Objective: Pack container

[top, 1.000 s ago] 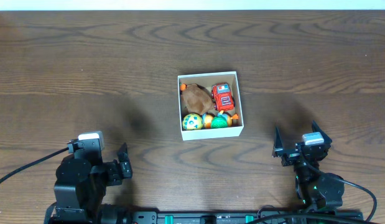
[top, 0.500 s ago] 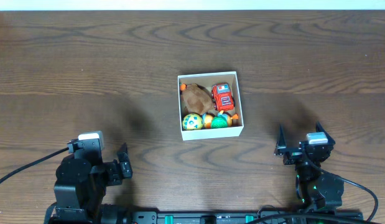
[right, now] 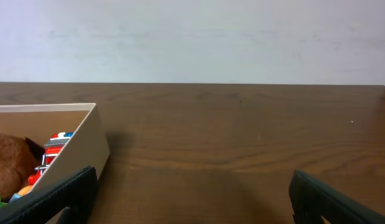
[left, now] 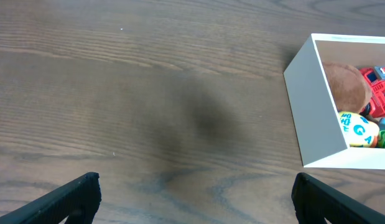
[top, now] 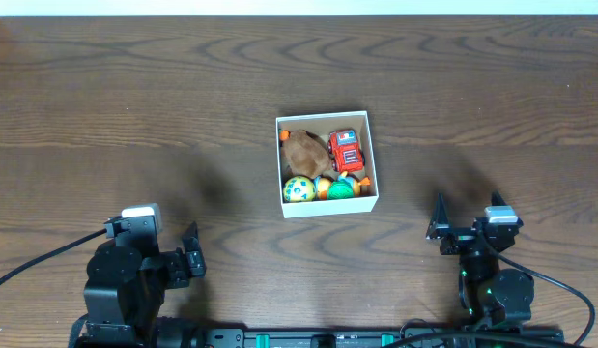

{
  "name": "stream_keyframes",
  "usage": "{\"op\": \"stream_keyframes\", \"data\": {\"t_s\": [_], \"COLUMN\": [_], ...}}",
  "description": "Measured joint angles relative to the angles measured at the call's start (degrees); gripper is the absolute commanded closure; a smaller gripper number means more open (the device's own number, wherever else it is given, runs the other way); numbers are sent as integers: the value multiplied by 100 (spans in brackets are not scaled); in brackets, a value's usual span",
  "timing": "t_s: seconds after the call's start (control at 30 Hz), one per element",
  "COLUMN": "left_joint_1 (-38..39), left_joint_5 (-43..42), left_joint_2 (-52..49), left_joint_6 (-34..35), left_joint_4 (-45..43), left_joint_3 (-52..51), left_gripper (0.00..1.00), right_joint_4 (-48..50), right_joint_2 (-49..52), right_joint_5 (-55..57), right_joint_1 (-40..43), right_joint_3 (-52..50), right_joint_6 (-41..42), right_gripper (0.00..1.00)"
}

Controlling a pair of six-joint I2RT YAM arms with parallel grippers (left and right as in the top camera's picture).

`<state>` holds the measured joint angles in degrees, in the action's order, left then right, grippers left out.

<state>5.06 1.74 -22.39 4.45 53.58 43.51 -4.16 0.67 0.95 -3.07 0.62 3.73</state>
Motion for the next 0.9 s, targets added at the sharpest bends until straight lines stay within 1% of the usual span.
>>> {"op": "stream_keyframes", "data": {"t_s": [0.9], "left_joint_1": [-55], "left_joint_5": [0], "left_joint_2": [11], "left_joint_6": [-2], "left_joint_4": [17], "left_joint_3": [0], "left_gripper": [2], "right_joint_4": [4], "right_joint_2": [0], "right_joint_5": [11], "right_joint_1": [0], "right_joint_3": [0], "right_joint_6": [63], "right_gripper": [1]}}
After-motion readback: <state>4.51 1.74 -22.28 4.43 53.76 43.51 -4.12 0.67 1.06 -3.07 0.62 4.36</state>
